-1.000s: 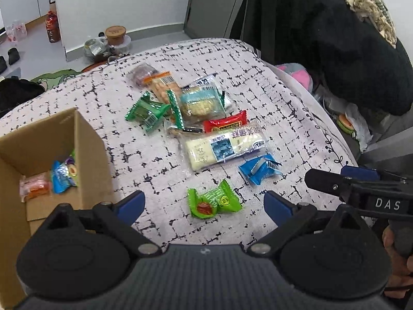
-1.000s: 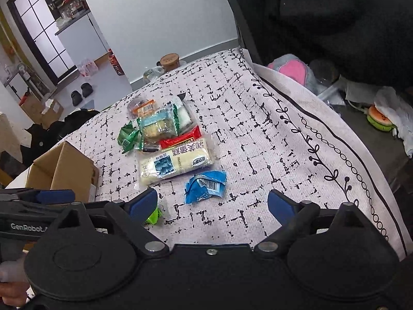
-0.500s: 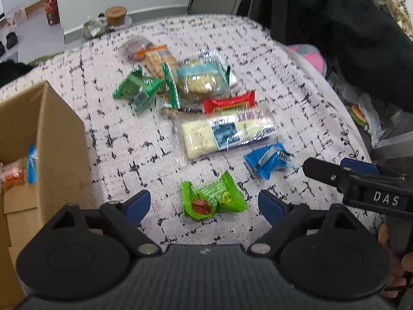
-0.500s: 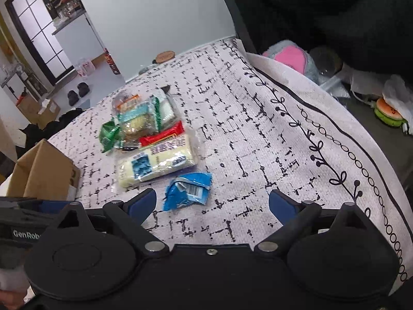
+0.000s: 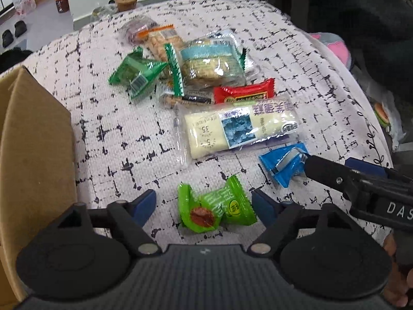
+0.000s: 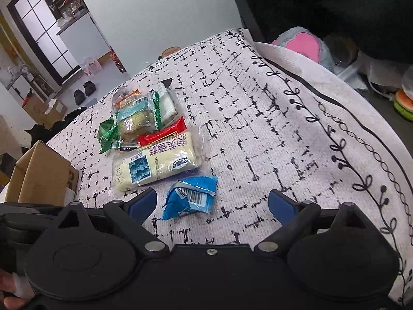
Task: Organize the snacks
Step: 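Grasp a green candy with the left gripper while the right grasps a blue packet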
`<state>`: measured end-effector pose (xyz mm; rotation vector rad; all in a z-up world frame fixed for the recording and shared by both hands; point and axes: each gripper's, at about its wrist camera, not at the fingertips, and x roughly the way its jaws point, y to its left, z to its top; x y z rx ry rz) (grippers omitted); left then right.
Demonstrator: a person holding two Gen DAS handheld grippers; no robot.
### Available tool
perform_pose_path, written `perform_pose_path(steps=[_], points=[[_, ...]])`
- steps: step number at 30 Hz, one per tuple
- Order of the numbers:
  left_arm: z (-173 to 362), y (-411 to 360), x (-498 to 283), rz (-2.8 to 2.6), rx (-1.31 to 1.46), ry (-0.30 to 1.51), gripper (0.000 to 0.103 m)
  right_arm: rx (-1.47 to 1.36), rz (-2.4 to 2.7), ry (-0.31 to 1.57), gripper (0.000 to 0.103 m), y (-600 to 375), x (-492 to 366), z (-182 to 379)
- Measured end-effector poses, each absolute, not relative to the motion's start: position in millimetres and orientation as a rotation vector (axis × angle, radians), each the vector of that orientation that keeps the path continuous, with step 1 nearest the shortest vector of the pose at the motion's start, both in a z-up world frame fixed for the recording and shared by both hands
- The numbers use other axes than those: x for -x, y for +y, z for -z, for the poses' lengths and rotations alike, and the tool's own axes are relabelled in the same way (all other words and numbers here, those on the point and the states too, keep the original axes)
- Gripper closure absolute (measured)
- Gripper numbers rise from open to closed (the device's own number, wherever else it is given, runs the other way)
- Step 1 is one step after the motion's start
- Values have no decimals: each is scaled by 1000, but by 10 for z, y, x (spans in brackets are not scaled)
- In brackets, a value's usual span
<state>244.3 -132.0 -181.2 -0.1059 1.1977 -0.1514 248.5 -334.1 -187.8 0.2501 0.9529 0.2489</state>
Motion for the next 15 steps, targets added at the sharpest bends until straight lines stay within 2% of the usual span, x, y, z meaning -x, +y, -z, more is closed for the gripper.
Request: perform_pose_path(steps=[4, 7, 15], points=[[1826, -1318, -2447, 128, 93, 1198, 34, -246, -267, 941, 11, -3308, -2520, 1901], [1814, -1303, -2450, 115, 88, 1191, 44, -250, -278, 950, 16, -3289, -2545, 1937], [1752, -1200, -2467, 87, 134, 1170, 58, -207, -285, 940, 28, -3170, -2596, 2019]])
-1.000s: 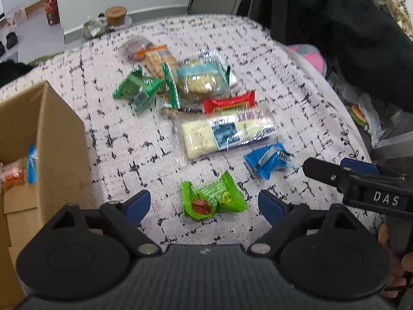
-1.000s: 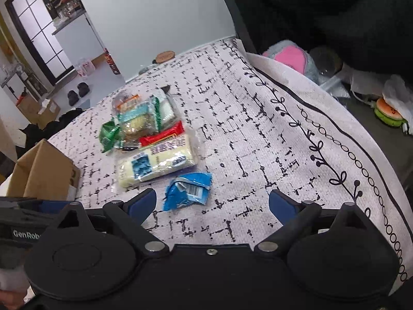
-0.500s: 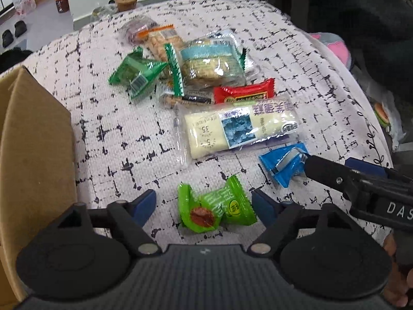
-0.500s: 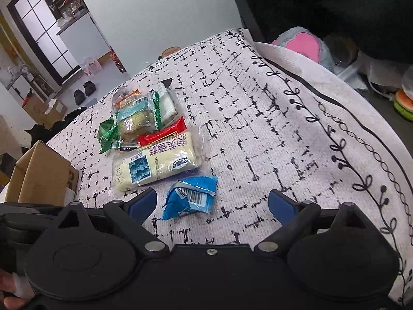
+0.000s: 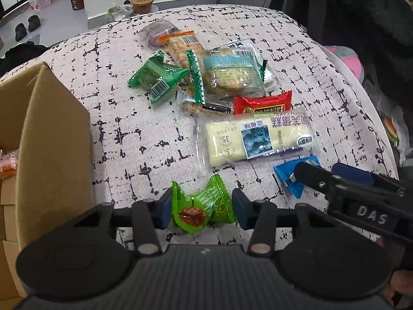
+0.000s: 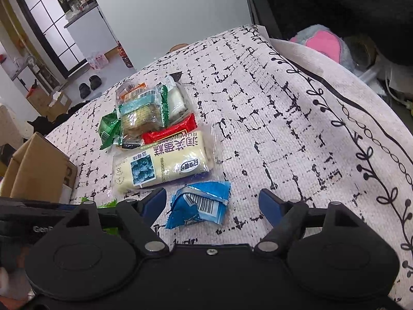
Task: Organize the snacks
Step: 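Grasp a green candy with the left gripper while the right grasps a blue packet, then carry both snacks to the box and open both grippers inside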
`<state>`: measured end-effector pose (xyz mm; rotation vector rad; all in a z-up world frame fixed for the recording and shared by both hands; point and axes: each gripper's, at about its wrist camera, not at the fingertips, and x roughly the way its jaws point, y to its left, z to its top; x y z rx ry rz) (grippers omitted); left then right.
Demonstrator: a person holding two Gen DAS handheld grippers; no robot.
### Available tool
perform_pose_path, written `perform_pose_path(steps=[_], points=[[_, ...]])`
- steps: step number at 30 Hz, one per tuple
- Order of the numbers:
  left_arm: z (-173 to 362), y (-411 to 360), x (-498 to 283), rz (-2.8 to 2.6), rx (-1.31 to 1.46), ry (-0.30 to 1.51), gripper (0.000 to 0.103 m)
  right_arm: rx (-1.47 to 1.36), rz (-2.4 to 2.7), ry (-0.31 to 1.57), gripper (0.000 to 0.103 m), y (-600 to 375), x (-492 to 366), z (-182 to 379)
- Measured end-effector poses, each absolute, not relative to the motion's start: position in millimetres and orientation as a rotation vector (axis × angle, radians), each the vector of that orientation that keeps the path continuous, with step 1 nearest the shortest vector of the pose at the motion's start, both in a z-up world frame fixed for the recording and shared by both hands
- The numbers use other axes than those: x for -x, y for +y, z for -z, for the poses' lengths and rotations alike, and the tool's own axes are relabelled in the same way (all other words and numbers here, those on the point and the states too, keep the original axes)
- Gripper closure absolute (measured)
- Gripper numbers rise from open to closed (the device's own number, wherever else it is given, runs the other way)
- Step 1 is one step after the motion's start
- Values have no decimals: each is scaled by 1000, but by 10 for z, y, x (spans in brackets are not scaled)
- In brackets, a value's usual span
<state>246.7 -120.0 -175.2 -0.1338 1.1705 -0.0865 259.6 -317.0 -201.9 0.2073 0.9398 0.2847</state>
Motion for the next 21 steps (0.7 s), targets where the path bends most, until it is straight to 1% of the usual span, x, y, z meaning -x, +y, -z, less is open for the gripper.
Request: perform_pose_path(steps=[1, 4, 5, 6, 7, 9, 21], points=[[1747, -1197, -2468, 85, 136, 1170, 58, -196, -283, 939, 30, -3153, -2599, 2026], [1740, -1184, -2459, 78, 138, 1168, 60, -155, -272, 935, 41, -3105, -2591, 2050], [1736, -1173, -2453, 77, 142, 1167, 63, -154, -279, 931, 57, -3103, -2581, 2048], [1729, -1162, -2448, 78, 145, 1168, 71, -166, -302, 931, 65, -3105, -2578, 2047], [1723, -1147, -2444, 78, 152, 1169, 71, -184, -321, 938, 66, -3110, -2577, 2048], [1703, -1127, -2430, 79, 162, 1163, 72, -174, -326, 935, 71, -3098, -2558, 2036], [1582, -996, -2313, 94, 195, 1128, 72, -208, -359, 925, 73, -3069, -2411, 1878]])
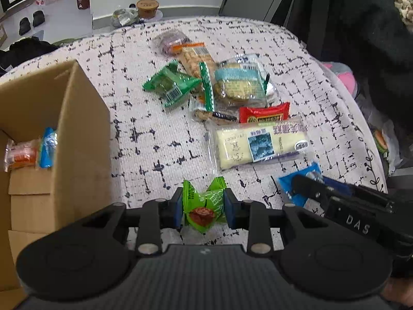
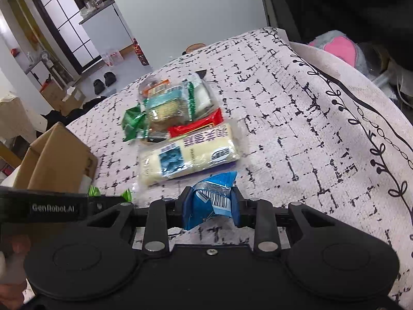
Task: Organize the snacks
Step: 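Carry both snacks to the box and open both grippers inside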
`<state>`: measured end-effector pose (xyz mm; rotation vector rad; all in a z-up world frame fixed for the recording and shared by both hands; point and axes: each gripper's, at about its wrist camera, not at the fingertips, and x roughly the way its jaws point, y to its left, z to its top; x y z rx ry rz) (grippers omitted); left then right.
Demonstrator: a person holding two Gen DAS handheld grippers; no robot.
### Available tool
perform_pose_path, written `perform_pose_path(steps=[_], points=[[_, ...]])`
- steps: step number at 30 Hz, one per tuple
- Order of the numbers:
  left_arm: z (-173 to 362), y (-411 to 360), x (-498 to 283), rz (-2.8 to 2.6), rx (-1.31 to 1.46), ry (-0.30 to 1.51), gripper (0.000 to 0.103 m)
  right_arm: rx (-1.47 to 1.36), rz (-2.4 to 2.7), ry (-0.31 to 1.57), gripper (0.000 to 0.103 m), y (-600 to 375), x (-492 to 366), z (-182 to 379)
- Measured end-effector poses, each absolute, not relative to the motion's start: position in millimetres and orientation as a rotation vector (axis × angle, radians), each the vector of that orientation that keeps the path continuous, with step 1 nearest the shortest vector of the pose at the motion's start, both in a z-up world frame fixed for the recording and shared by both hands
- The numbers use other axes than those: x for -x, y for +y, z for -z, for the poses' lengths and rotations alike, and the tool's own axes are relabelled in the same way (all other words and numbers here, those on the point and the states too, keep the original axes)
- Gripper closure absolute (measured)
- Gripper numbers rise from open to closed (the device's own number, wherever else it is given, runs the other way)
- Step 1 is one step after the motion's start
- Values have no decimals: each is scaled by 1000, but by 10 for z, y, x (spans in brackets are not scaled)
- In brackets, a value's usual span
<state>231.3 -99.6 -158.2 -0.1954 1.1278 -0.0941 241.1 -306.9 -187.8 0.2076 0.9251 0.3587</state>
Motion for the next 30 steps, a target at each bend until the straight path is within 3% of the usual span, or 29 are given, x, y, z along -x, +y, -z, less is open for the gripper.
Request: perform_pose_path(steps=[14, 30], points=[[975, -665, -2188, 95, 174, 940, 72, -231, -393, 810, 73, -2748, -2295, 1372], [675, -166, -2001, 20, 223, 841, 72, -245, -458, 726, 73, -2262, -2315, 954]])
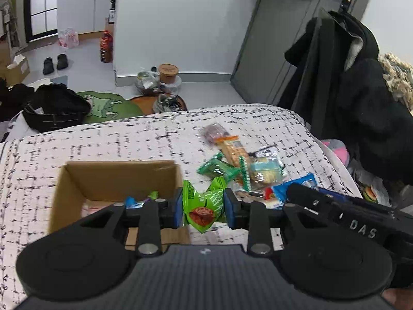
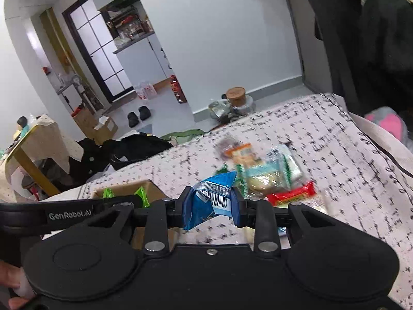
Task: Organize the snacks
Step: 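Carry both snacks to the box and open both grippers inside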
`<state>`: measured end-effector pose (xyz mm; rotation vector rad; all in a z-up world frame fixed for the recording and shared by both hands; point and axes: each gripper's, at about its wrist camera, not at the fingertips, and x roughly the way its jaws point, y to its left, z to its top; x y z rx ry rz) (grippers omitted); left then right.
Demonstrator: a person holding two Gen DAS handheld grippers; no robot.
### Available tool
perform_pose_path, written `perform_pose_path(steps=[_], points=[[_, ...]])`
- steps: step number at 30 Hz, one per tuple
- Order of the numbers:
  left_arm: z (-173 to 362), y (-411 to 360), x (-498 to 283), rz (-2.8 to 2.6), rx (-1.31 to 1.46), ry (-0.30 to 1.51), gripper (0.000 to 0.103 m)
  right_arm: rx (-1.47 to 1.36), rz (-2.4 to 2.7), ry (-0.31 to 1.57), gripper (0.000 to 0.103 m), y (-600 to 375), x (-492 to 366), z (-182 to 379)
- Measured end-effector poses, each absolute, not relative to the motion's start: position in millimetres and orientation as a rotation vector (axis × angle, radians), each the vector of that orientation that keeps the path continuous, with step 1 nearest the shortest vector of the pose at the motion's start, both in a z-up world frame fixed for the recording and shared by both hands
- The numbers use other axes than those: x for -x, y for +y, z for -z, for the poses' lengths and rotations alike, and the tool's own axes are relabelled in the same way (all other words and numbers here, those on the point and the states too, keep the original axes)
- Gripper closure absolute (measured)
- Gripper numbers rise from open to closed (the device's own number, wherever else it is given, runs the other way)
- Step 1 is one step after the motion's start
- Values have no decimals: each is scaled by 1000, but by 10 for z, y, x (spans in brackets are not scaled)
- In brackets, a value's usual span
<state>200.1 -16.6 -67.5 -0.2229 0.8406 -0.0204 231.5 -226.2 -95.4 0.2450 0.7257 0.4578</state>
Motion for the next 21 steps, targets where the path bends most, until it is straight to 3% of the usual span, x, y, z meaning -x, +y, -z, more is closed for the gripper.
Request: perform_pose_path(steps=[21], points=[[935, 729, -1724, -144, 304, 840, 72, -195, -546, 740, 73, -1405, -2252, 984]])
